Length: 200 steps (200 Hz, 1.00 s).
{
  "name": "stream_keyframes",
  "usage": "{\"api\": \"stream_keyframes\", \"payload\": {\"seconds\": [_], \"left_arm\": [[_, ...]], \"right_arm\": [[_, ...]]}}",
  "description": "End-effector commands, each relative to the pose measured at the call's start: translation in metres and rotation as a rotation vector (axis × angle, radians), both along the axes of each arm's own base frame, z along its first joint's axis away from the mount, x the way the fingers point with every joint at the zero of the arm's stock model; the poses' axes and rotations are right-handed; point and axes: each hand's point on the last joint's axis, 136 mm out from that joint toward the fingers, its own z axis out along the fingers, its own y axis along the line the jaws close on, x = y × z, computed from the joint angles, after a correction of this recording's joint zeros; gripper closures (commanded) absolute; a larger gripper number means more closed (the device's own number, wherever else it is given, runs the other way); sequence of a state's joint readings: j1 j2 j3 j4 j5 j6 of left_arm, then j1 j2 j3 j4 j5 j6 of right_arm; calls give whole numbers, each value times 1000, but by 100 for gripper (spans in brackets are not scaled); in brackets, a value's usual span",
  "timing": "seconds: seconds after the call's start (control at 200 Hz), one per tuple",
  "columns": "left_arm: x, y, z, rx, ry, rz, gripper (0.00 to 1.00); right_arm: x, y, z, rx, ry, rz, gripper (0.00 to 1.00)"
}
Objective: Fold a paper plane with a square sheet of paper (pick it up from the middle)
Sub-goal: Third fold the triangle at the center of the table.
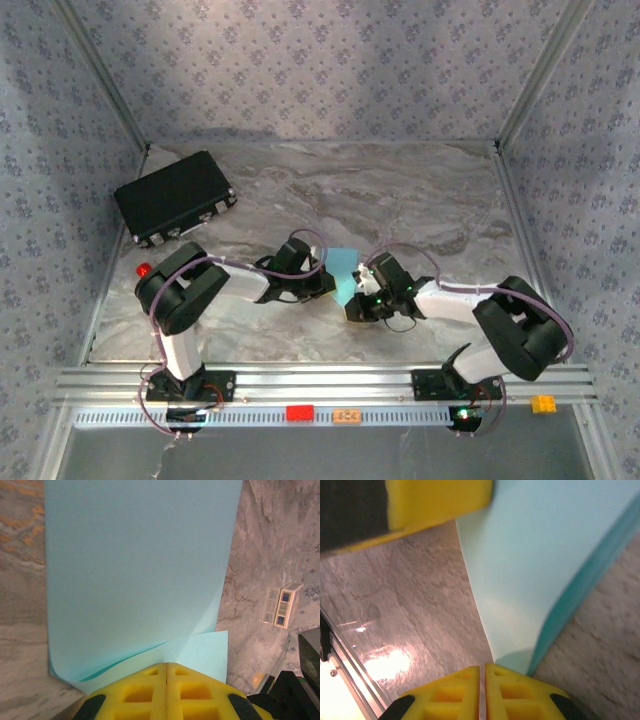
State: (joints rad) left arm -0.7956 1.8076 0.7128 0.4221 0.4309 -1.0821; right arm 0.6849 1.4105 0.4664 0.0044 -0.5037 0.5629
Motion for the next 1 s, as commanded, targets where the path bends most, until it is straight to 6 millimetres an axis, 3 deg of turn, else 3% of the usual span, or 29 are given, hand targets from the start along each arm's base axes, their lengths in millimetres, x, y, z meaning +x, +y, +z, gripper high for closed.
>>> {"api": "stream_keyframes", "payload": {"seconds": [0.0,0.185,0.27,0.515,0.775,0.994], "left_arm": [[-4,11,-25,98,16,15,98],[-4,10,-21,90,7,12,98],[-4,10,-20,87,3,11,98],[-4,9,-20,85,1,10,98],[-4,8,-18,82,-2,5,98],[-2,5,-12,69,-19,-4,97]], "right_arm": [[-16,-18,-8,-70,75,-36,89],[4,1,47,10,20,-39,91],[14,11,58,21,5,-30,92],[36,23,34,-36,41,-46,94],[38,28,24,-32,60,-47,93],[28,3,-6,-104,129,-92,93]]}}
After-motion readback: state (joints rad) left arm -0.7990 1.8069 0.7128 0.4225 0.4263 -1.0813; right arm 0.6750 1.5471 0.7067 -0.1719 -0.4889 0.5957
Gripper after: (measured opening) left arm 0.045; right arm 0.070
